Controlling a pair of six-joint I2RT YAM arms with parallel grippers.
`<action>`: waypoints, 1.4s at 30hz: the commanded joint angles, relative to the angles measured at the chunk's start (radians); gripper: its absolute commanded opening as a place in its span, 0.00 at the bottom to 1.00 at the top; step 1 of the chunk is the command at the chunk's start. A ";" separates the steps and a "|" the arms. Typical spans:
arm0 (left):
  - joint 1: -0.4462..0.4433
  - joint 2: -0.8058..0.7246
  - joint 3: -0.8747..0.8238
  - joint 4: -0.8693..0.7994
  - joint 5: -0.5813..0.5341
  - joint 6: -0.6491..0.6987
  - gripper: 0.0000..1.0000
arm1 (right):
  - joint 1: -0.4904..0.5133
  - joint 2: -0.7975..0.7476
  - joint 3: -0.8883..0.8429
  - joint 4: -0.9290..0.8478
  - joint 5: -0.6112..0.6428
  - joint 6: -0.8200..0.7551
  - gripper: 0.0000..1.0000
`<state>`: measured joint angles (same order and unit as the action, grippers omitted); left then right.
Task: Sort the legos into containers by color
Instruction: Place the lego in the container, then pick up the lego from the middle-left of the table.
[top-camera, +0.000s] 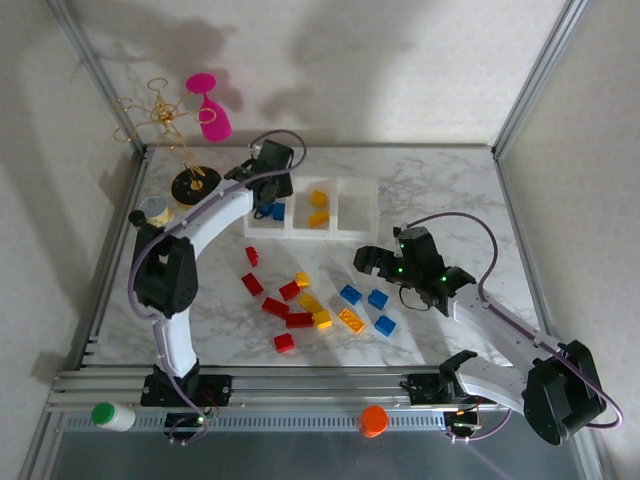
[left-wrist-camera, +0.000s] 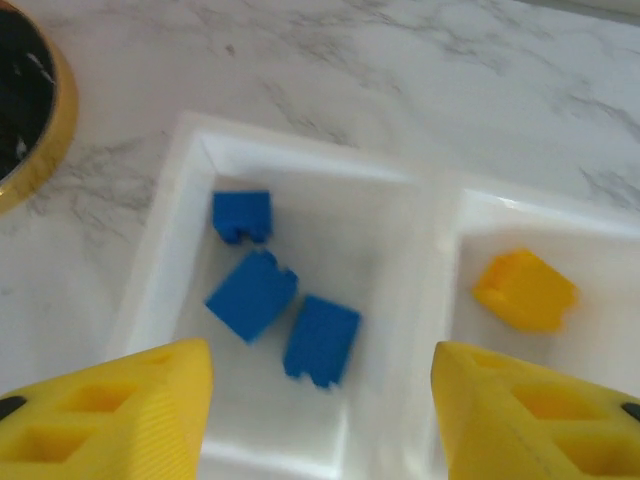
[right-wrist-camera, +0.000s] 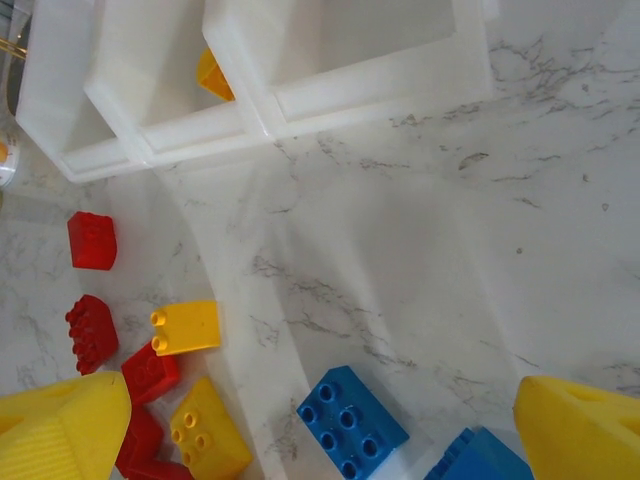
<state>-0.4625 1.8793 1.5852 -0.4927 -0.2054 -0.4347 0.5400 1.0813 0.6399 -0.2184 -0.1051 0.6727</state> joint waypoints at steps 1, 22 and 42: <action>-0.097 -0.116 -0.090 0.024 0.043 -0.007 0.61 | -0.009 -0.033 0.026 -0.071 0.014 -0.006 0.99; -0.534 -0.189 -0.387 0.089 0.118 -0.056 0.70 | -0.006 -0.351 -0.055 -0.427 0.112 0.179 0.99; -0.593 0.141 -0.236 0.111 0.139 0.015 0.72 | -0.008 -0.393 -0.074 -0.426 0.145 0.185 0.99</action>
<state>-1.0458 1.9938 1.3121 -0.3672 -0.0444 -0.4366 0.5346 0.6899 0.5663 -0.6476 0.0269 0.8574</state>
